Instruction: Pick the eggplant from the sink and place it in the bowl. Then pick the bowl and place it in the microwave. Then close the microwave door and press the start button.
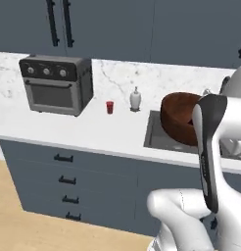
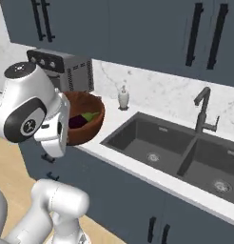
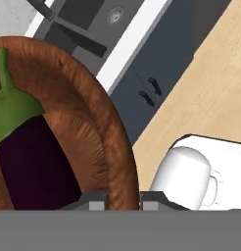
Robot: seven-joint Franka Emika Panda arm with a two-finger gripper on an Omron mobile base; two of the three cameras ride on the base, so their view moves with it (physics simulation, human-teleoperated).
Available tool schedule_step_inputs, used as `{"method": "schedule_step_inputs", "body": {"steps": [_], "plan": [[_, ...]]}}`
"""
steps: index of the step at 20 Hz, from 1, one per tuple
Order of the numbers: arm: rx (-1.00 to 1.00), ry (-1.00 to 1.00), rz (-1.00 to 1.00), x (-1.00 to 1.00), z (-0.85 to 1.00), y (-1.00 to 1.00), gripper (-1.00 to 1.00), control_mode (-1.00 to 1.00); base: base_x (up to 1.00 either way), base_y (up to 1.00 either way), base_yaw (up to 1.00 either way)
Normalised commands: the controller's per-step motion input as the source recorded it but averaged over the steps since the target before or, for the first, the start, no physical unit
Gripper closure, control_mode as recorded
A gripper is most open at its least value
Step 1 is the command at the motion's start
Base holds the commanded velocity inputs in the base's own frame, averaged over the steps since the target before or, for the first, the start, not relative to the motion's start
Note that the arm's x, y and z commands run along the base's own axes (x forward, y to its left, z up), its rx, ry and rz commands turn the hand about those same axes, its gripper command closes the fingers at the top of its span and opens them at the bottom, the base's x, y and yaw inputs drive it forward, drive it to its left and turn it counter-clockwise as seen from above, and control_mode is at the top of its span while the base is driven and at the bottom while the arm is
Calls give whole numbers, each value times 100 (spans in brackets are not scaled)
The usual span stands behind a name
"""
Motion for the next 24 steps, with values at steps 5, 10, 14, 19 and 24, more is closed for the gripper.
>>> {"method": "schedule_step_inputs", "body": {"steps": [5,10,14,19,24], "plan": [[0,0,0,0,0,0,100,100,0,0,100],[0,0,0,0,0,0,100,100,0,0,100],[0,0,0,0,0,0,100,100,0,0,100],[0,0,0,0,0,0,100,100,0,0,100],[0,0,0,0,0,0,100,100,0,0,100]]}}
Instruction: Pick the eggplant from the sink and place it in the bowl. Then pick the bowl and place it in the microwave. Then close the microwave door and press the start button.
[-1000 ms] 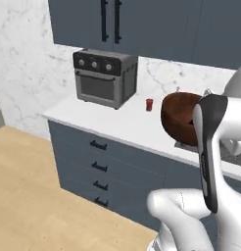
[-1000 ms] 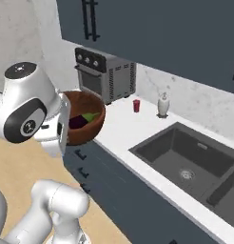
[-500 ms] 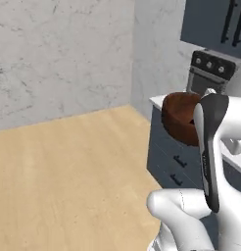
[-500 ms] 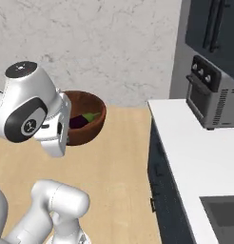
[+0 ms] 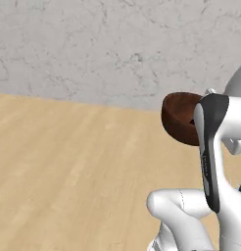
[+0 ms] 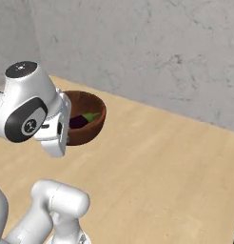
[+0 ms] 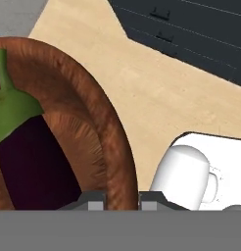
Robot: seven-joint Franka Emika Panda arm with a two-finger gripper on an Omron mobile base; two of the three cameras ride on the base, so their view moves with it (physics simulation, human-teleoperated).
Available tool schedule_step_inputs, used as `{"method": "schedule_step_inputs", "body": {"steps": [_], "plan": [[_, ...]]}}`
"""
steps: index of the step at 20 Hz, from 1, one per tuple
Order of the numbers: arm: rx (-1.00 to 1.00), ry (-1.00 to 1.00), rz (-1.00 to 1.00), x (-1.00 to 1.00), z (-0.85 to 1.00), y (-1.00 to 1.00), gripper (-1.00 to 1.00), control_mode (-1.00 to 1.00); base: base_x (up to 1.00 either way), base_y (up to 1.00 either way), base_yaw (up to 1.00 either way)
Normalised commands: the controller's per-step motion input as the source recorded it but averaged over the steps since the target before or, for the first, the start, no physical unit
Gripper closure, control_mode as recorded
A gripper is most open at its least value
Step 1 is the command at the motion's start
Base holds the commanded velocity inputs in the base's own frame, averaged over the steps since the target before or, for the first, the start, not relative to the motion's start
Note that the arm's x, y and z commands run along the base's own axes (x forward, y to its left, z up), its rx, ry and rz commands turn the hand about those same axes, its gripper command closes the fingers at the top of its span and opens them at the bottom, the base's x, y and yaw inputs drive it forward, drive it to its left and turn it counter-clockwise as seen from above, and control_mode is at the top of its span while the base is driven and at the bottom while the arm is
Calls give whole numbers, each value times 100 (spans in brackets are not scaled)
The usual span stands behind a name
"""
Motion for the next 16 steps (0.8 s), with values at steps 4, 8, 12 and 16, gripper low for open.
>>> {"method": "schedule_step_inputs", "body": {"steps": [4,8,12,16], "plan": [[0,0,0,0,0,0,100,100,0,0,100],[0,0,0,0,0,0,100,100,0,0,100],[0,0,0,0,0,0,100,100,0,0,98],[0,0,0,0,0,0,100,100,0,0,100]]}}
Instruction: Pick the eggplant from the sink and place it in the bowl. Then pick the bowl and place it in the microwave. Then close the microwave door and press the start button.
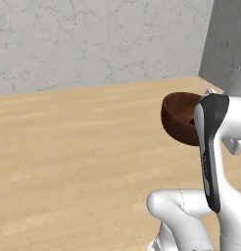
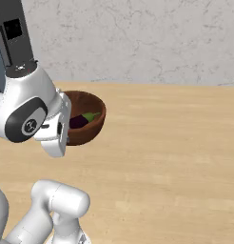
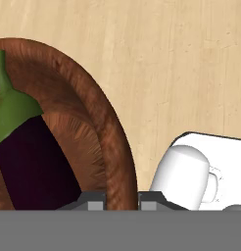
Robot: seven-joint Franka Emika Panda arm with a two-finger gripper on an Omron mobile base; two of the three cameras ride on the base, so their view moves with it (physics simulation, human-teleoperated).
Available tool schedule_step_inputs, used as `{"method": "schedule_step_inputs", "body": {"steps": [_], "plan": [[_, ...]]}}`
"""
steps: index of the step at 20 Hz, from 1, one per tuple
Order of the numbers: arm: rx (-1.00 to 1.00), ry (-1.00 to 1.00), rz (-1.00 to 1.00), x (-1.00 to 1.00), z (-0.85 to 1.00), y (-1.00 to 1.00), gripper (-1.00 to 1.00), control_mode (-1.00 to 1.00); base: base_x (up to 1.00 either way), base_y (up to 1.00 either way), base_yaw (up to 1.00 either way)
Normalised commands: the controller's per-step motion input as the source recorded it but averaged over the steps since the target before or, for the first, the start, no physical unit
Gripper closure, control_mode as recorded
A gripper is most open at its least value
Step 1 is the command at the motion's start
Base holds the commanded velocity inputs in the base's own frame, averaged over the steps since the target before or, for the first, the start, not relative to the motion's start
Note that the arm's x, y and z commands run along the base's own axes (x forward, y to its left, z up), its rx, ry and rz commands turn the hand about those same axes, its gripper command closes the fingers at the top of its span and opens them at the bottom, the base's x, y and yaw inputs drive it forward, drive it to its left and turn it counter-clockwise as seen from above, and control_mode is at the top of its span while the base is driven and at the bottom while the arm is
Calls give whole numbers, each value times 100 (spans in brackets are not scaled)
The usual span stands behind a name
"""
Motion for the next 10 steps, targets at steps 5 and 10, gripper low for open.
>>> {"method": "schedule_step_inputs", "body": {"steps": [5,10], "plan": [[0,0,0,0,0,0,100,100,0,0,100],[0,0,0,0,0,0,100,100,17,-16,93]]}}
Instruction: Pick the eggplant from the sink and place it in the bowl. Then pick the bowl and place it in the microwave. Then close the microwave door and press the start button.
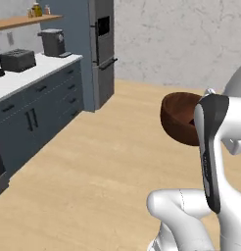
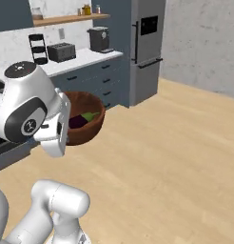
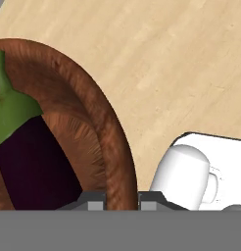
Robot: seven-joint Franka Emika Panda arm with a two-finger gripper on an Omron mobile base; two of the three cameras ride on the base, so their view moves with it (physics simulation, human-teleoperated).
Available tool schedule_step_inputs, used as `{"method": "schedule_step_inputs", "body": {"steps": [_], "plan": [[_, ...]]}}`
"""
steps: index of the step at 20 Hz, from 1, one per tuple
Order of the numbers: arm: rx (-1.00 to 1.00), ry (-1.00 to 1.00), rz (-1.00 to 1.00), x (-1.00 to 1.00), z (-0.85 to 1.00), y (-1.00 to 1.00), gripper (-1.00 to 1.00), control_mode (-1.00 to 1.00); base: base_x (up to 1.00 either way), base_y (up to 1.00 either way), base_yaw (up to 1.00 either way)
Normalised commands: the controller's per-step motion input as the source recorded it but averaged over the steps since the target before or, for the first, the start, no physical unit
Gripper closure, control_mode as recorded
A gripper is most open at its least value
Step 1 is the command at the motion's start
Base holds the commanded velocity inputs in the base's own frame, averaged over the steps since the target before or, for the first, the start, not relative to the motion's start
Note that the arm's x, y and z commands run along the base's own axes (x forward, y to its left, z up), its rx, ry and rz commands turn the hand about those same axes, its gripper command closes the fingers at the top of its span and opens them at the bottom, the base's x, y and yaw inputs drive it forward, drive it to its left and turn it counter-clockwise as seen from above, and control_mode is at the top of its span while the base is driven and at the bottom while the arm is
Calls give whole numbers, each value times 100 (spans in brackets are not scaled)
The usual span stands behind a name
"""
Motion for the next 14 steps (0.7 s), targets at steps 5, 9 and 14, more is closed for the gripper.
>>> {"method": "schedule_step_inputs", "body": {"steps": [5,9,14], "plan": [[0,0,0,0,0,0,100,100,56,-38,82],[0,0,0,0,0,0,100,100,80,-27,80],[0,0,0,0,0,0,100,100,86,-50,72]]}}
